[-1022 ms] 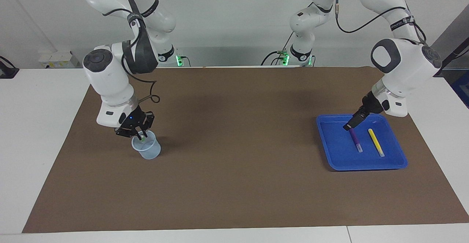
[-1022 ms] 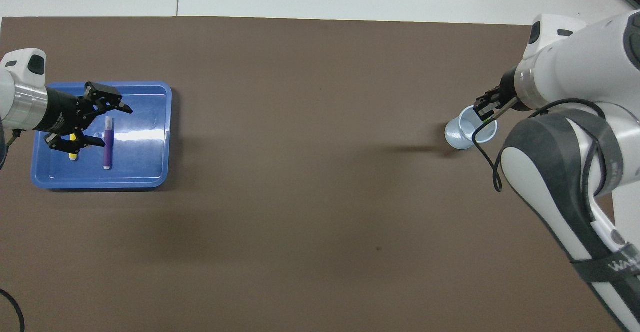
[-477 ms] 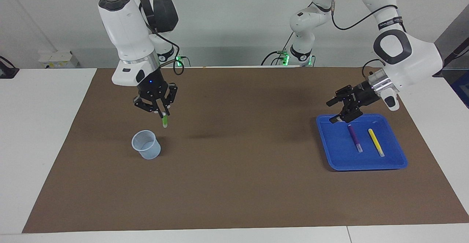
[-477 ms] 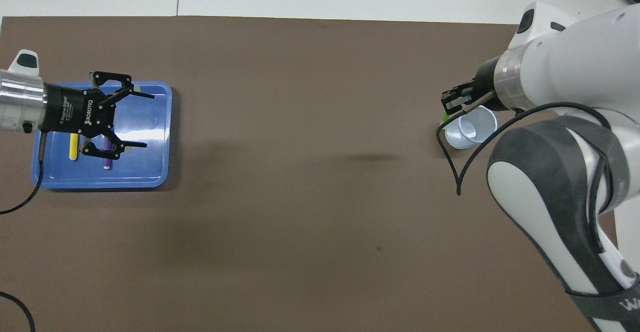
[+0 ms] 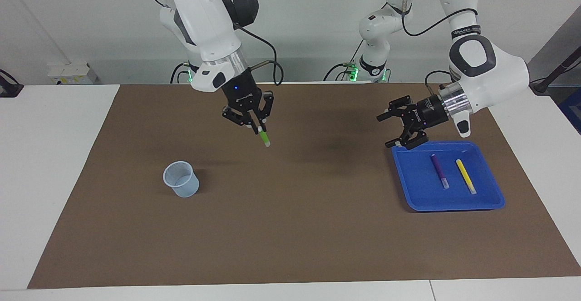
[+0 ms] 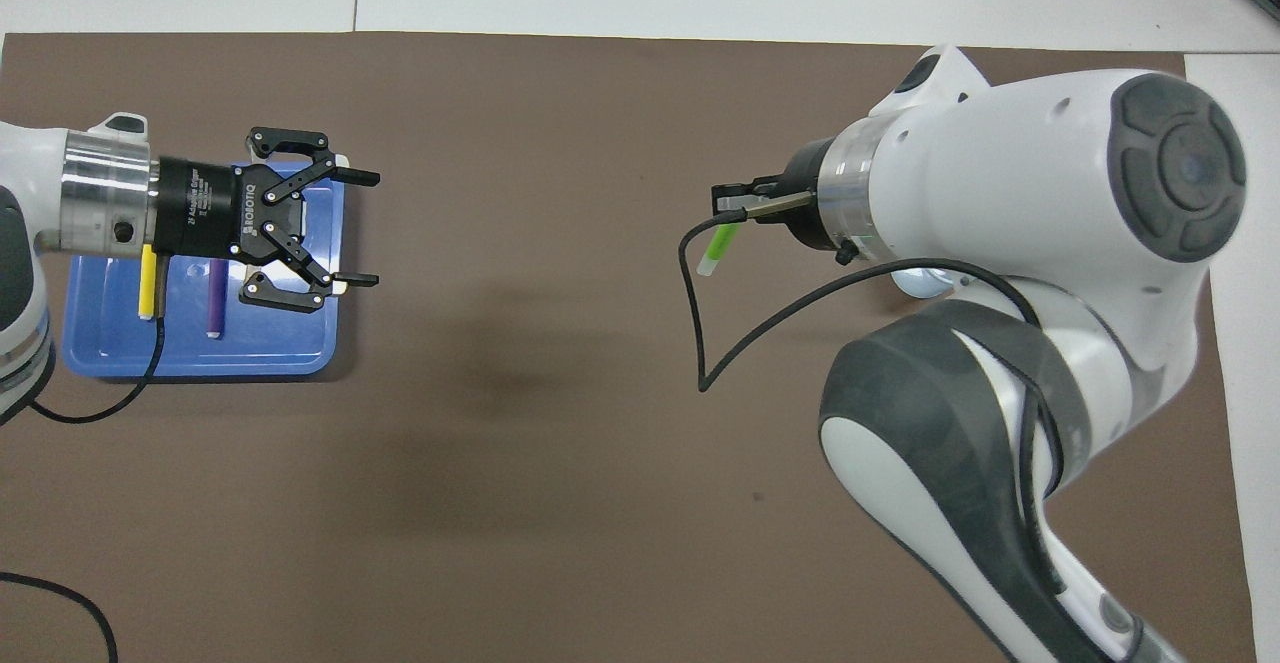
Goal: Right arm passes pens to left for tray arrangement
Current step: 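Carry the green pen toward the left gripper while the left gripper reaches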
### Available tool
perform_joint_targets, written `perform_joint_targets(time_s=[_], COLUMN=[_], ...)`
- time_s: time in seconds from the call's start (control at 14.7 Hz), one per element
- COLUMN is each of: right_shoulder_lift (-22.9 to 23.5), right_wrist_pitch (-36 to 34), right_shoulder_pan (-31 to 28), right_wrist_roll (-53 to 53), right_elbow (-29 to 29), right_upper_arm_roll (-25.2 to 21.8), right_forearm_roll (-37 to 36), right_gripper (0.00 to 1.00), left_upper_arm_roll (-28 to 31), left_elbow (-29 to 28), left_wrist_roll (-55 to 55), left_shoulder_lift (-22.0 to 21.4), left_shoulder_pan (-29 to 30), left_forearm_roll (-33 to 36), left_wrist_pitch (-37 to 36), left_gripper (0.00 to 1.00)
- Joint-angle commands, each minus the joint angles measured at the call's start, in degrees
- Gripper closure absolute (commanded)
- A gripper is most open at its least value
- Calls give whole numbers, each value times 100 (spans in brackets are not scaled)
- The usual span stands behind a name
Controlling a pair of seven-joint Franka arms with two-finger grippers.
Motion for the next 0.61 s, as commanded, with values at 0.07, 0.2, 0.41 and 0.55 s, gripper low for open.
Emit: perform_joint_targets(time_s=[0.07,0.2,0.41,0.55], right_shoulder_lift=[303,426,549,628], right_wrist_pitch=[657,975,1344,1546], right_shoulder_pan=[302,504,733,873], right_wrist_roll=[1121,1613,2185,2467], right_elbow=[21,21,3,3], right_upper_arm_roll=[42,33,33,33], right_forearm_roll=[168,168,168,168], right_gripper=[100,100,100,100], left_upper_arm_roll=[-118,-118,-118,-118], left_elbow=[-91,-108,-143,-152], left_wrist_roll=[-667,-1035,-1274,-1432], left_shoulder_lift=[-55,-46,-37,-20], left_shoulder_pan=[-310,-600,-987,-1058], left_forearm_roll=[-215,-311,-320,-320], left_wrist_pitch=[419,735,1079,1377], left_gripper=[0,0,0,0])
